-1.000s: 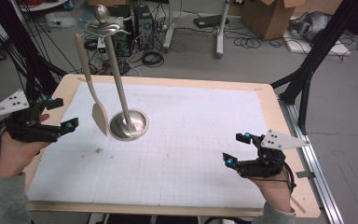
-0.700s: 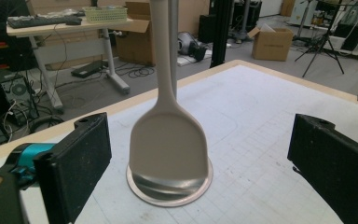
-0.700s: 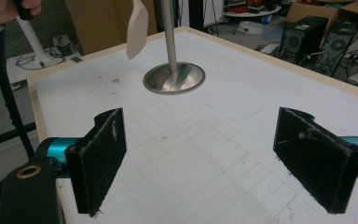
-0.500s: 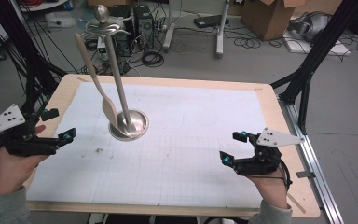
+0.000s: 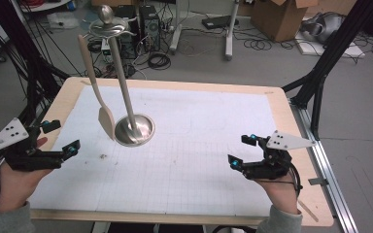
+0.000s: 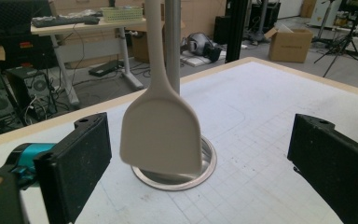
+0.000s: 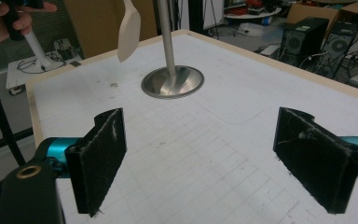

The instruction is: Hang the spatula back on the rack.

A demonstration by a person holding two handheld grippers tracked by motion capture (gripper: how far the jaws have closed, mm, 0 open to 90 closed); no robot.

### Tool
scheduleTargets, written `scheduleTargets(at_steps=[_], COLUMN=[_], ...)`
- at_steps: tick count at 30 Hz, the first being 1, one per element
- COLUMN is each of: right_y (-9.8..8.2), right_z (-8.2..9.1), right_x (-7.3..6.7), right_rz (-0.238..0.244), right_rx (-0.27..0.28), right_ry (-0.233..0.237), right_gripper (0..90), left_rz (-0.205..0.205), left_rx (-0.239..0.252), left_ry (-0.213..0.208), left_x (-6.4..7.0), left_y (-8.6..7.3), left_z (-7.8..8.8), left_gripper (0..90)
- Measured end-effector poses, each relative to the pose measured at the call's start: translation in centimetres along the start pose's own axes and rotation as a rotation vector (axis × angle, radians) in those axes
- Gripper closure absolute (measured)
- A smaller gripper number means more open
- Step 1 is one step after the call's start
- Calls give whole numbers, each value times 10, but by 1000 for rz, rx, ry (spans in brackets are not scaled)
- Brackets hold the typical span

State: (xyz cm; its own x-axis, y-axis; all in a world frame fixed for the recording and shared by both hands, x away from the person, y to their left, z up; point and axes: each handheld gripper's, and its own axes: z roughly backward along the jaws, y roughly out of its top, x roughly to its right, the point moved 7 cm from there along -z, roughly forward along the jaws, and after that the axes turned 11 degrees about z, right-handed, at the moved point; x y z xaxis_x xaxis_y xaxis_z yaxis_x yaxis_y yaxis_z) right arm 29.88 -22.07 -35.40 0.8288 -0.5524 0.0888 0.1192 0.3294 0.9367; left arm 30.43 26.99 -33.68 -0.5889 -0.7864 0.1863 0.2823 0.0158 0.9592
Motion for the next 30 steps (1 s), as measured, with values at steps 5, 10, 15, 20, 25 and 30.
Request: scheduleTargets(at_steps=[5, 10, 15, 20, 25, 30], right_y=[0, 0, 2, 2, -1, -1], right_z=[-1, 1, 5, 7, 1, 1], right_x=[2, 4, 5, 8, 12, 14], right_rz=[-4, -8, -2, -12, -27, -36], right_rx=[3, 16, 43, 64, 63, 66], right_ry=[-9, -22, -36, -55, -76, -86], right_gripper=[162, 162, 161, 162, 161, 161], left_rz=[13, 25, 31, 21, 29, 34], left_rx=[-10, -33, -47, -52, -70, -80], left_ry=[11, 18, 5, 29, 26, 23], left_x=[-5, -10, -11, -13, -16, -16], left_y=[-6, -15, -19, -21, -26, -29], left_z=[3, 2, -1, -1, -2, -3], left_gripper=[66, 66, 66, 66, 66, 66])
